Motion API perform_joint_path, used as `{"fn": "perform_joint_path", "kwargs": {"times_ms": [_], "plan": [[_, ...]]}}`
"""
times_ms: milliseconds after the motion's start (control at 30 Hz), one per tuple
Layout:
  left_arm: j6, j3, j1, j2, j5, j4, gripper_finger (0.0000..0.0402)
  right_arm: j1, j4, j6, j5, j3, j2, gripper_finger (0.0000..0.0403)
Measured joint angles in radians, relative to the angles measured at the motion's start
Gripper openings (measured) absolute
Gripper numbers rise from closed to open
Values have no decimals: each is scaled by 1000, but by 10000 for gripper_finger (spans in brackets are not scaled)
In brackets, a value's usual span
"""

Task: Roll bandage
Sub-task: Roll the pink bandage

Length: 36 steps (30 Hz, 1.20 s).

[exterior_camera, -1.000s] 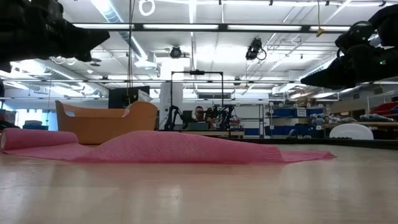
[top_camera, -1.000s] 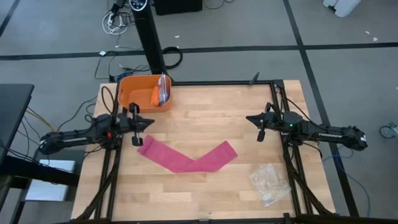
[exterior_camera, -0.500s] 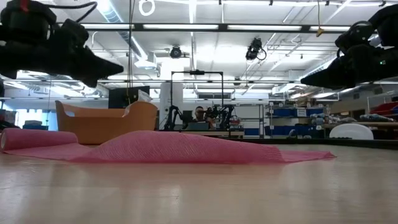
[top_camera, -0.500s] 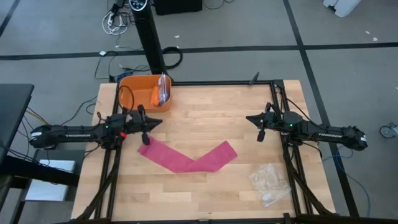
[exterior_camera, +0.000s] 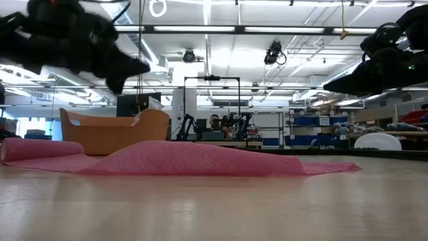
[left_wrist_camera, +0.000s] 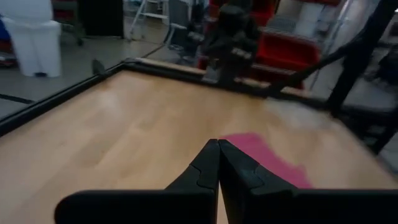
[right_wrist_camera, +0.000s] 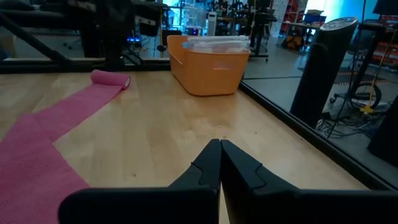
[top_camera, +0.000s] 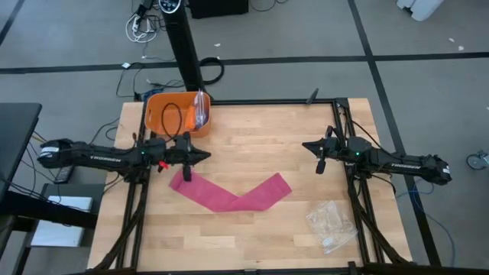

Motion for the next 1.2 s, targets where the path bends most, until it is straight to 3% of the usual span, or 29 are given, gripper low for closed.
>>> {"fn": "perform_joint_path", "kwargs": {"times_ms": [133,233,400,867,1033,1200], "plan": [[11,143,-53,141,41,-26,15,0,1,0,0,0,0,8],[28,248,-75,250,37,-134,15,0,2,0,0,0,0,8],[-42,377,-77,437,65,-193,24,0,5,0,0,0,0,7],[-76,703,-115,902,78,-190,161,0,5,0,0,0,0,7],[-72,857,-115,1065,117,-195,167,0,5,0,0,0,0,8],[-42,993,-108,1188,101,-309,163,0,5,0,0,0,0,6]]}}
